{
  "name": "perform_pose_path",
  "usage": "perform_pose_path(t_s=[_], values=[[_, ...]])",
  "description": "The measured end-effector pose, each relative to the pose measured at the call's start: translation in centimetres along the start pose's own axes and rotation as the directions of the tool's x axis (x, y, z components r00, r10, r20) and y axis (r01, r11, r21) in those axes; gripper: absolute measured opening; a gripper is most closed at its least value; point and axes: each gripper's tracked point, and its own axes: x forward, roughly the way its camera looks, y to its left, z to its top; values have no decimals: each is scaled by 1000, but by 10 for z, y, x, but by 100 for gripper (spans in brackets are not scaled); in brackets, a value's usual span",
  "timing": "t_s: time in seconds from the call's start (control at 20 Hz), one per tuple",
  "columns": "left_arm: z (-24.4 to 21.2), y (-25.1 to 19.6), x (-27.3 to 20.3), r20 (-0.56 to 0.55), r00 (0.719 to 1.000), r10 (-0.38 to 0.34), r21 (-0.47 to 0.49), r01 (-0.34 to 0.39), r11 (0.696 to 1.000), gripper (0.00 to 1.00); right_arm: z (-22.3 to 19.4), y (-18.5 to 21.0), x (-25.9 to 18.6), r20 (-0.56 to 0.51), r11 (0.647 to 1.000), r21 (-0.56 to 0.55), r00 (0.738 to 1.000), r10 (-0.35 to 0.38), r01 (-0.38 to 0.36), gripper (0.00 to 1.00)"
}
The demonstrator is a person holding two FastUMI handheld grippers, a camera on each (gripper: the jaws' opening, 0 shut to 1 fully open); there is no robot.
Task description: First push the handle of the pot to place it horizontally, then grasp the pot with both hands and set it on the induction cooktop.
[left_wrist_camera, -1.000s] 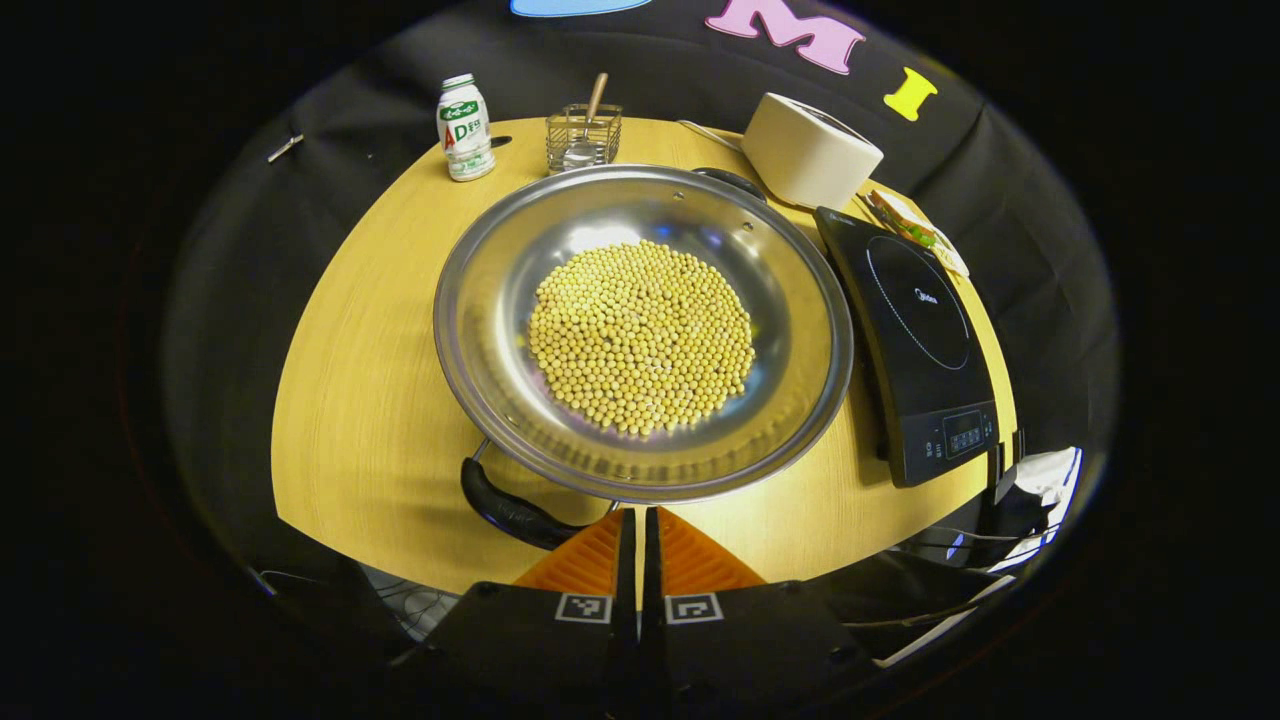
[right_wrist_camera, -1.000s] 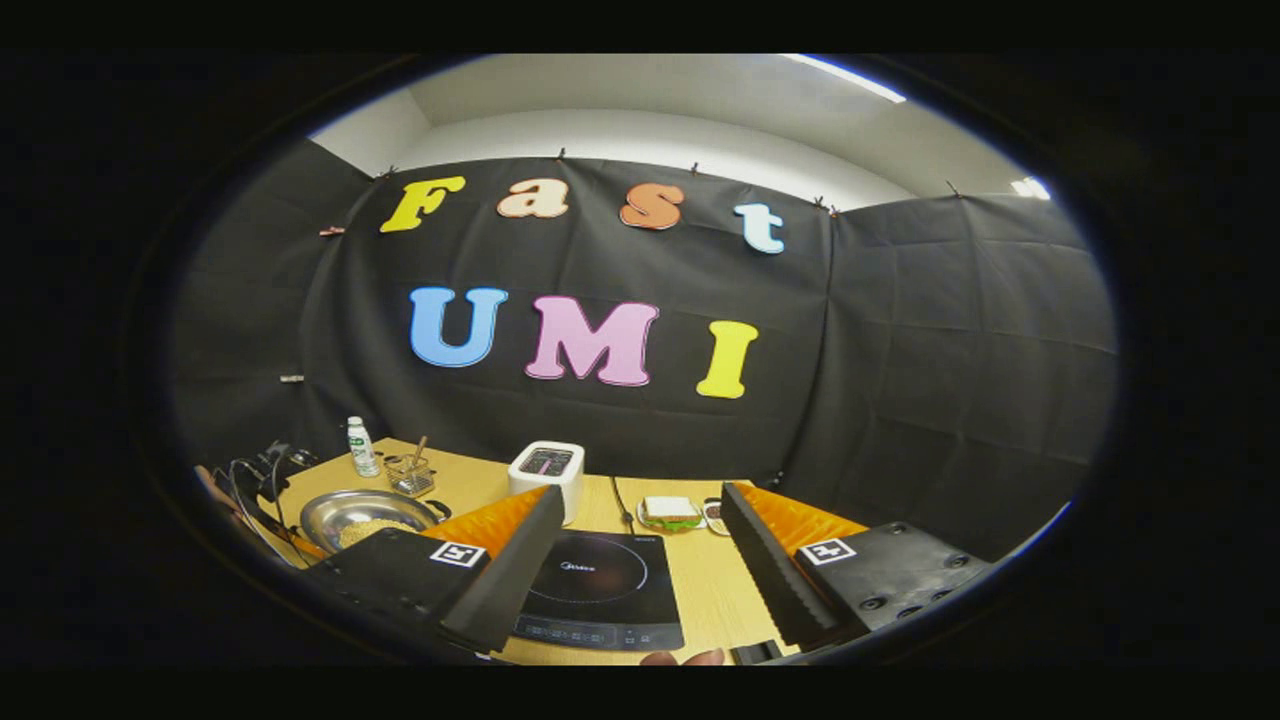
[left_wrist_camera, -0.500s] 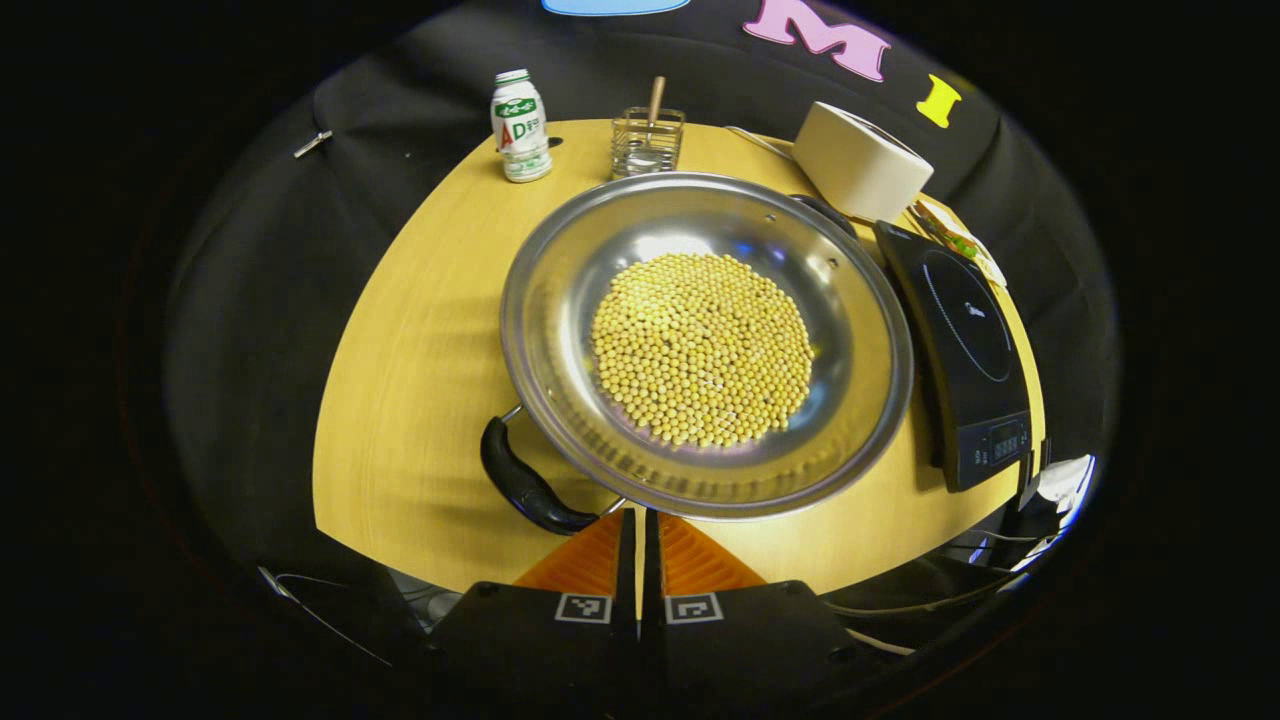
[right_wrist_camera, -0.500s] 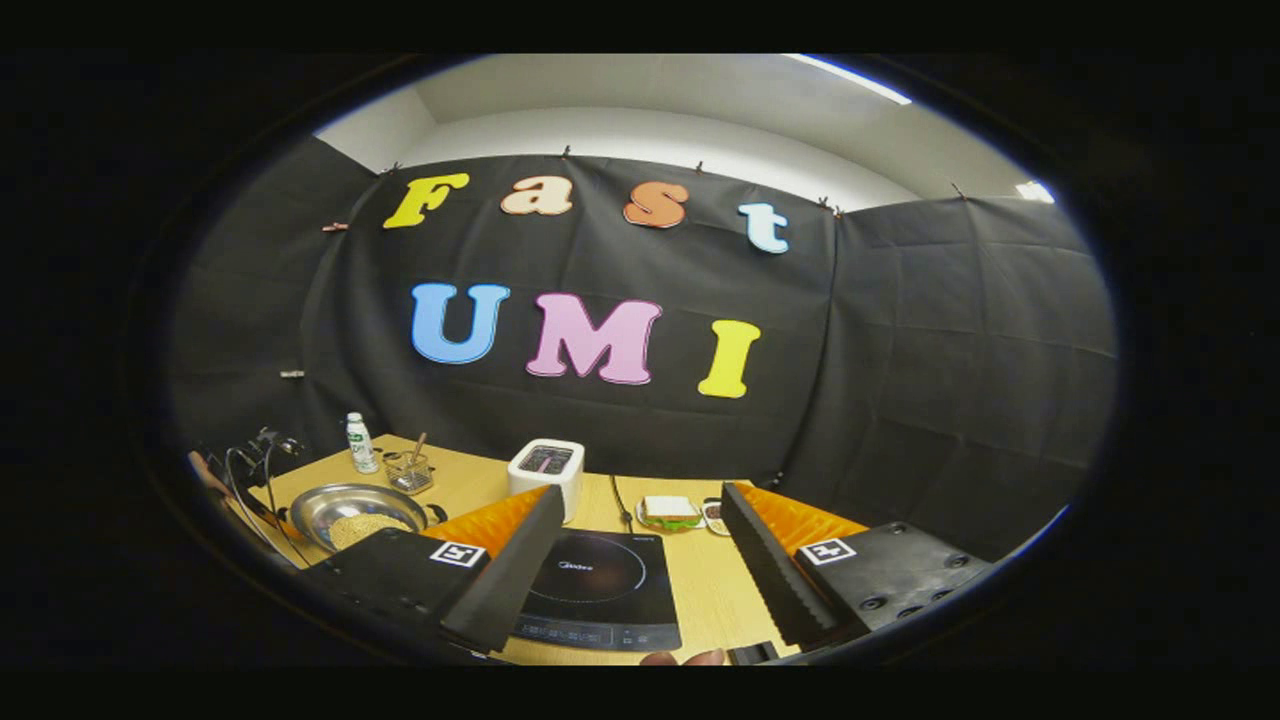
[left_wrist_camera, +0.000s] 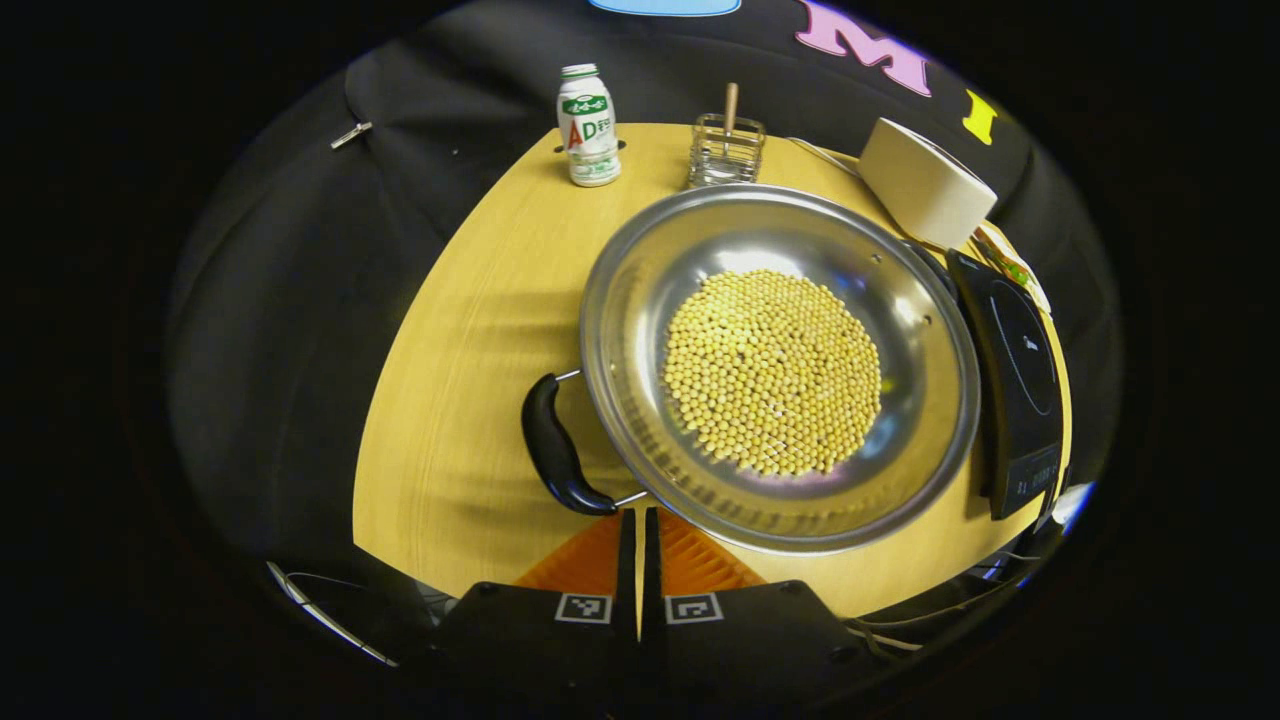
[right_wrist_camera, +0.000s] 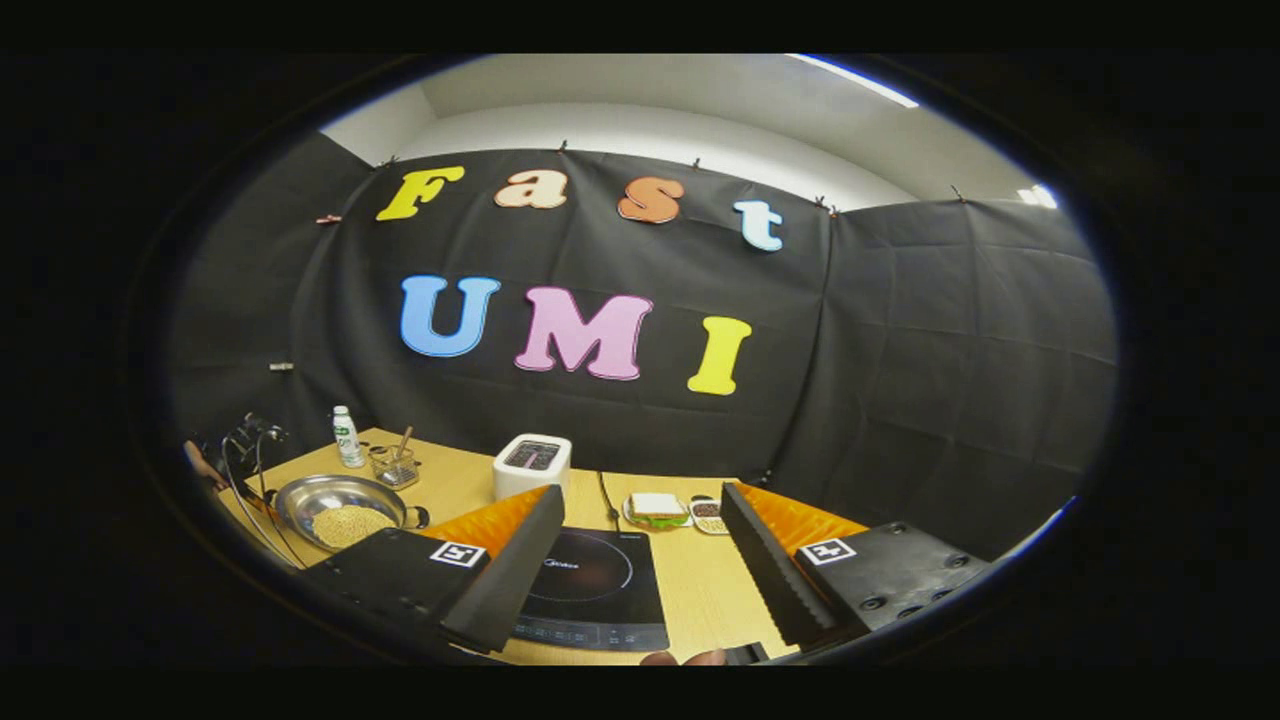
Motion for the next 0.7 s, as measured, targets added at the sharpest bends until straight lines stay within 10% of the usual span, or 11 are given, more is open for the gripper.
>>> perform_pose_path(t_s=[0.7], values=[[86, 44, 38, 68, 992, 105, 51, -109, 993, 5, -16, -4, 12, -63, 998, -48, 997, -51, 48, 96]])
